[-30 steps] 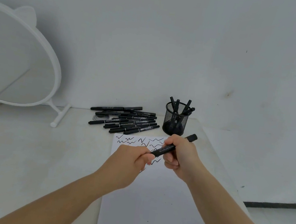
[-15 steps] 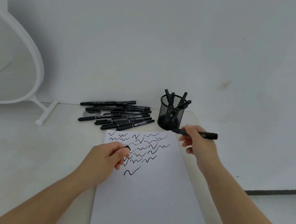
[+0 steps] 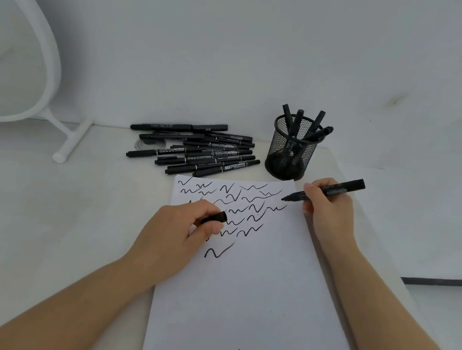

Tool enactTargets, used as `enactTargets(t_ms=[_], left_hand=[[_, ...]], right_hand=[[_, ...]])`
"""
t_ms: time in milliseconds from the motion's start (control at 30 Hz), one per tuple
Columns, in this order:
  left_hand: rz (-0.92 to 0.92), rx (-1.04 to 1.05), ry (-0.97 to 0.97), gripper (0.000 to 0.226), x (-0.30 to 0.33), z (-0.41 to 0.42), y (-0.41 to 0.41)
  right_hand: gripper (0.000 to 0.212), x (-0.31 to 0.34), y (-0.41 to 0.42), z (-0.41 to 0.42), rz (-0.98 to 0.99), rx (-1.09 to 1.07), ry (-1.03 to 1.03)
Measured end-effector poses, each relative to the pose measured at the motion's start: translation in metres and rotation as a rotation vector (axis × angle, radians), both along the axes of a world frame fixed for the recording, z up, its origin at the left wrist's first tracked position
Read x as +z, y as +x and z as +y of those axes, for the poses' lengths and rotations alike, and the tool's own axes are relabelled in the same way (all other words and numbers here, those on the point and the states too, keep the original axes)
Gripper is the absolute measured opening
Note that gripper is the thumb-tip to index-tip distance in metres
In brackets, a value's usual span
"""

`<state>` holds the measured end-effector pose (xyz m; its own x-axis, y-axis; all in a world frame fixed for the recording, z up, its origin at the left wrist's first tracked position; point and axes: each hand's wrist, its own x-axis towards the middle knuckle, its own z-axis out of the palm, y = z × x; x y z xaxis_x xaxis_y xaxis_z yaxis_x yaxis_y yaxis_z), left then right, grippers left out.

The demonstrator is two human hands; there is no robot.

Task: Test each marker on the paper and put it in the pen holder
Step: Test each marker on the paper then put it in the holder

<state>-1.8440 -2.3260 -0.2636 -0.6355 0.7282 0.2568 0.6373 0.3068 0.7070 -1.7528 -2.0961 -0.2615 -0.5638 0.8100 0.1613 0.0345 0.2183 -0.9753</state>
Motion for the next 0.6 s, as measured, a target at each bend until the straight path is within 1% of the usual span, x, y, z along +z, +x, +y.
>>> enactTargets(t_ms=[100,233,333,433,600], left_hand=[[0.071,-0.012,-0.017,0.003,0.000,0.000,0.001],[0.104,-0.027,-0.099,0.015,-0.001,-0.001,0.001],[0.115,-0.033,-0.155,0.016,-0.002,-0.001,0.003],[0.116,-0.031,-0.169,0.017,-0.002,-0.001,0.003],[0.103,-0.033,-0.179,0.016,-0.001,-0.002,0.003]], right_hand=[[0.024,-0.004,0.000,0.000,-0.031,0.023,0.033],[0.023,-0.008,0.000,-0.002,-0.044,0.032,0.078],[0.018,-0.008,-0.002,-0.002,-0.034,0.061,0.100],[0.016,-0.009,-0.005,-0.003,-0.091,0.093,0.162],[0.017,-0.011,-0.005,0.002,-0.145,0.016,0.191]])
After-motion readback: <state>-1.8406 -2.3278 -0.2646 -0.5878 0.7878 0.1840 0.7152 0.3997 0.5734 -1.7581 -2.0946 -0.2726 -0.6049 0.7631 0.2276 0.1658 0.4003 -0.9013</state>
